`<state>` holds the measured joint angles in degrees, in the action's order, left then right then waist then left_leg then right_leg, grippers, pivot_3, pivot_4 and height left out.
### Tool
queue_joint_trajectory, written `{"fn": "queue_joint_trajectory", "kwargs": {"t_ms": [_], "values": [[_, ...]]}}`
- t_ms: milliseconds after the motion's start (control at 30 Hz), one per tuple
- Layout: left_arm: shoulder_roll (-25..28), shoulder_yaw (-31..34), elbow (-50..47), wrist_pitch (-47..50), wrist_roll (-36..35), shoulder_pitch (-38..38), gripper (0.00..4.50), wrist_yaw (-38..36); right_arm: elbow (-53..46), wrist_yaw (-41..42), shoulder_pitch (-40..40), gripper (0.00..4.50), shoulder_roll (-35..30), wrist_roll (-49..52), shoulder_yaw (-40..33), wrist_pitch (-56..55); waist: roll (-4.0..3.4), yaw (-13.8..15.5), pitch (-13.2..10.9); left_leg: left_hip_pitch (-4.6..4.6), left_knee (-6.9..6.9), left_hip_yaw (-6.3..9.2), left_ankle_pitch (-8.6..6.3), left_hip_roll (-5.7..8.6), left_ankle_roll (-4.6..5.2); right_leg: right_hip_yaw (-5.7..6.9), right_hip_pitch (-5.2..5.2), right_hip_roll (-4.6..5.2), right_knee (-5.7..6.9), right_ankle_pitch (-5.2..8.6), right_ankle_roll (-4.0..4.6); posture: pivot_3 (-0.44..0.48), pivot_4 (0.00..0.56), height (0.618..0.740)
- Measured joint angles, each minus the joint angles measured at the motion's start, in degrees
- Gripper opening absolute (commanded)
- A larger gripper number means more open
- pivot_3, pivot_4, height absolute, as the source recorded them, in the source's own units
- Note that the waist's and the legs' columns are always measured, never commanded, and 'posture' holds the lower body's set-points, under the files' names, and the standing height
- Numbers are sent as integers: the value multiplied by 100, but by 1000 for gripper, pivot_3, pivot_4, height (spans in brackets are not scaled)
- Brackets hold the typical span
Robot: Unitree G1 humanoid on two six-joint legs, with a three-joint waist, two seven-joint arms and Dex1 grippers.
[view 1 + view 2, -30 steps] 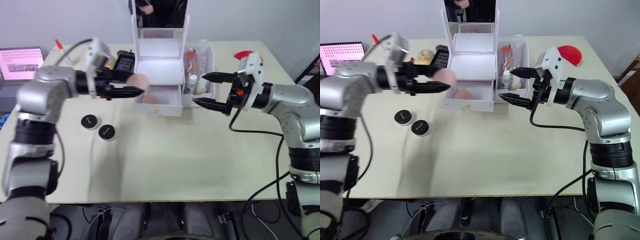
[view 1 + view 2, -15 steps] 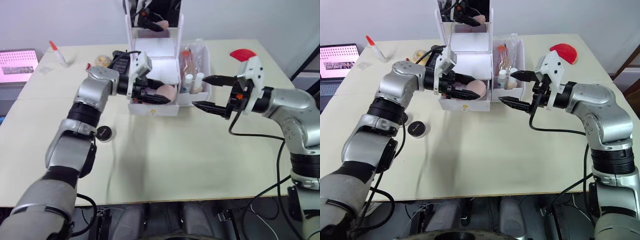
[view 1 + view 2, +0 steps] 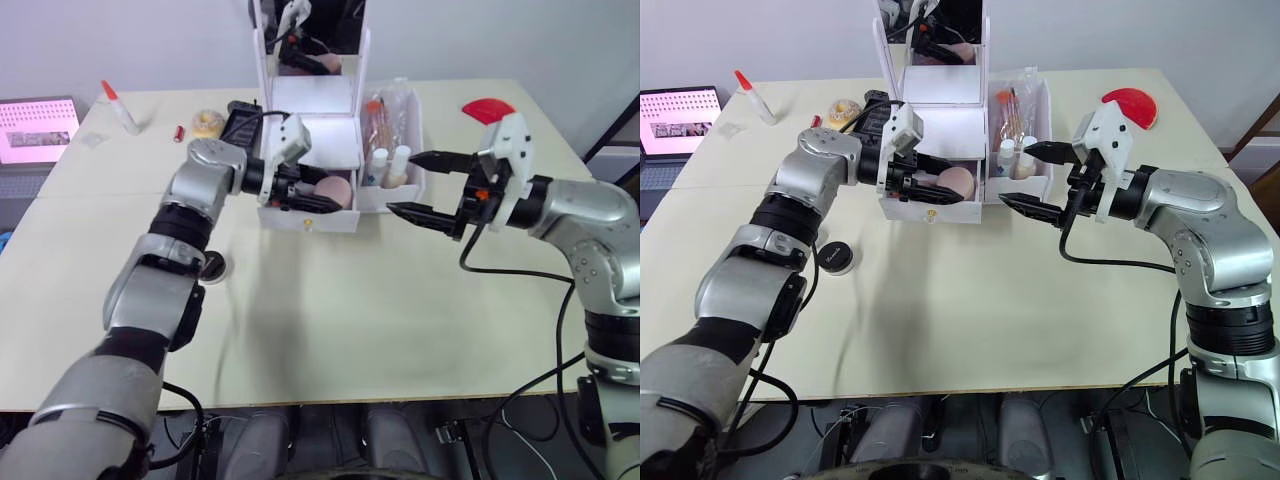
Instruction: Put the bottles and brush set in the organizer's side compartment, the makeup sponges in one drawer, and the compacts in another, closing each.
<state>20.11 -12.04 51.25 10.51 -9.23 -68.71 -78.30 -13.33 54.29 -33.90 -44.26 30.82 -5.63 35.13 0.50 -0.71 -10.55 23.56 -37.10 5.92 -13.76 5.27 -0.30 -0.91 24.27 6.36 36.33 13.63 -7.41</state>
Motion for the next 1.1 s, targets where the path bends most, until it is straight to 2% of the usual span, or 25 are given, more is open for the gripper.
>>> {"fn": "queue_joint_trajectory", "kwargs": {"t_ms": [333,367,433,800,1000,1100], "values": [[-64,70,157,-31,92,-86,2633,22,-123,-104,50,4500,0,108,-44,104,0,0,0,0,-1,0,0,0,0,0,0,0,2,0,0,0,150,738],[-72,88,166,-37,110,-92,3665,27,-123,-109,50,4500,0,118,-45,110,0,-1,0,0,-1,0,0,0,0,0,0,0,2,0,0,0,150,738],[-89,120,208,-76,130,-124,4471,77,-130,-115,63,4500,0,147,-48,116,0,0,0,0,-1,0,0,0,0,0,0,0,2,0,0,0,150,738],[-93,378,202,174,93,-193,4471,-71,-113,-115,117,4500,0,152,-56,91,0,-5,0,0,-1,0,0,0,0,1,1,-1,5,0,-1,0,150,738],[334,720,-555,821,-438,-133,4471,-695,-108,-127,117,4500,1,150,-56,87,0,-38,0,0,-1,0,0,-2,0,-2,5,-5,8,0,-1,0,150,738],[626,859,-1267,1308,-724,74,3654,-881,-123,-155,117,4500,7,155,-52,90,-1,-30,0,0,-1,1,0,-3,0,-3,5,-5,9,0,-1,0,150,738]]}}
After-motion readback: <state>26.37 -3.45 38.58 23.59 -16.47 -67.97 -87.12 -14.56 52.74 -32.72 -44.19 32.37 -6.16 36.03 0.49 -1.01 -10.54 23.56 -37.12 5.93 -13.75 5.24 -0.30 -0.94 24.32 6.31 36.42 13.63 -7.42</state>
